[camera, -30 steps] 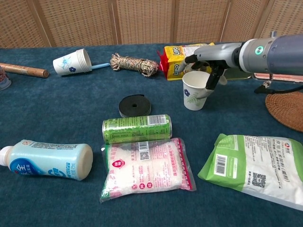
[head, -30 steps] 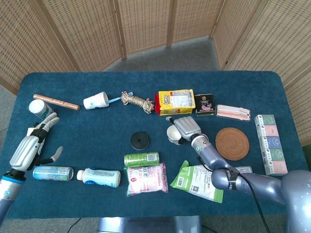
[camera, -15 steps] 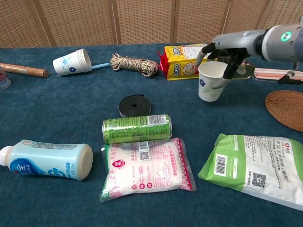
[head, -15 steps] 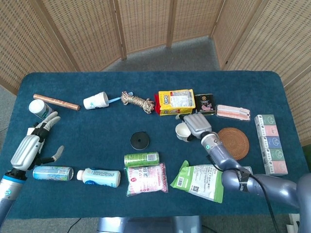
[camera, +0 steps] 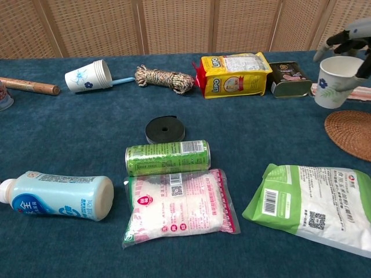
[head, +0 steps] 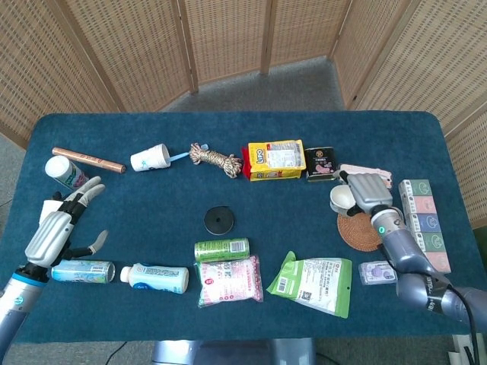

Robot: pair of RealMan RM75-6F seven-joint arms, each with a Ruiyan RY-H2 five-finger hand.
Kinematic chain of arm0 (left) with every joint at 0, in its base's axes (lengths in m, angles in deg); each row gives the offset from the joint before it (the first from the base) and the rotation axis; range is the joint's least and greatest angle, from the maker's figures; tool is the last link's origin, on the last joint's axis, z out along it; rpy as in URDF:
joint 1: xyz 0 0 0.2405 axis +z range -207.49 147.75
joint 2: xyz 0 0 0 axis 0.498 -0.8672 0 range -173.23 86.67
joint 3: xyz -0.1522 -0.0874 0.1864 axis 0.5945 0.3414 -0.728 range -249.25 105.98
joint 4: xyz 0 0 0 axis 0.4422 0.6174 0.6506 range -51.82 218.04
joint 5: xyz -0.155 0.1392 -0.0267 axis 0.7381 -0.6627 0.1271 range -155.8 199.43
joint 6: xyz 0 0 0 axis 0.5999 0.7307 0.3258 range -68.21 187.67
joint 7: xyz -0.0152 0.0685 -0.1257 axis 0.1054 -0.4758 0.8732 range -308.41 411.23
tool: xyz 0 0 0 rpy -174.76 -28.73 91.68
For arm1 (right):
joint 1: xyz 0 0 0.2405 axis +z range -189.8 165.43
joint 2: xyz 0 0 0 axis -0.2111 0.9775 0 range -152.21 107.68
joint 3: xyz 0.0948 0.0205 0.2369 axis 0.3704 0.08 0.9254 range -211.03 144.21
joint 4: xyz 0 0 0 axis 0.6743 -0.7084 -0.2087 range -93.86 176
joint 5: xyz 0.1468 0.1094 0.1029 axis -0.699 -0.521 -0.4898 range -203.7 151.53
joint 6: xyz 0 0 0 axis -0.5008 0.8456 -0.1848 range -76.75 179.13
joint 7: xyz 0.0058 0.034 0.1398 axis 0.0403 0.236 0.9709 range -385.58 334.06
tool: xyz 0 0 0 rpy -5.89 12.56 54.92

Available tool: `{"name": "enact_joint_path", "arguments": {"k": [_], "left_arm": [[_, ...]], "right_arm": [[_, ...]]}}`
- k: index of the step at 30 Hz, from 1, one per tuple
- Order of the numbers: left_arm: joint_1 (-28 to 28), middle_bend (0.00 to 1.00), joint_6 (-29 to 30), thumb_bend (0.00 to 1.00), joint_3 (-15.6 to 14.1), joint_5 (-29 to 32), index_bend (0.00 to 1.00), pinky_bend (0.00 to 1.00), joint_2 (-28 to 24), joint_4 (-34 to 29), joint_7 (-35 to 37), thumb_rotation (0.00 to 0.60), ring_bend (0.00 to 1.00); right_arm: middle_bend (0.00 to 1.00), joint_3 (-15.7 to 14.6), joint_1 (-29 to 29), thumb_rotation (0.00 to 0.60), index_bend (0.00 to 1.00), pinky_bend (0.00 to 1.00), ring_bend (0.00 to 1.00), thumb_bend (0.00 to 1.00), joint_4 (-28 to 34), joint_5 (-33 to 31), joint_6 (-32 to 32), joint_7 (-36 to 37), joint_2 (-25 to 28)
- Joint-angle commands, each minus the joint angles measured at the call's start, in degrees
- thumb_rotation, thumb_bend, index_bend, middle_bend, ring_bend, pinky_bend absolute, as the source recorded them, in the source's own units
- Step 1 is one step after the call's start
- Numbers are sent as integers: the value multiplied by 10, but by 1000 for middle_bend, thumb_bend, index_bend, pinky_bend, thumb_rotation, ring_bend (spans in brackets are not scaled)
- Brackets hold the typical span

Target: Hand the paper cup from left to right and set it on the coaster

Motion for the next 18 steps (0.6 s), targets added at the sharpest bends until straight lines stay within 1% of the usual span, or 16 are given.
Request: {"name": "enact_joint_path", "arguments": {"k": [1, 11, 18], "left_arm": [[-2, 0, -1, 477, 1, -1, 0, 99, 1, 0, 0, 519, 0], [-4, 0, -6, 478, 2, 1, 0, 91, -1, -4, 1, 518, 0], [-7, 0, -13, 477, 2, 0, 0, 84, -7, -16, -7, 520, 0]], "right_arm": [[424, -8, -10, 600, 197, 740, 411, 285, -5, -1, -2, 3, 4], [419, -33, -41, 600, 195, 736, 396, 286, -52, 6, -19, 12, -8], [416, -34, -62, 600, 194, 735, 388, 286, -72, 17, -27, 36, -16]]}}
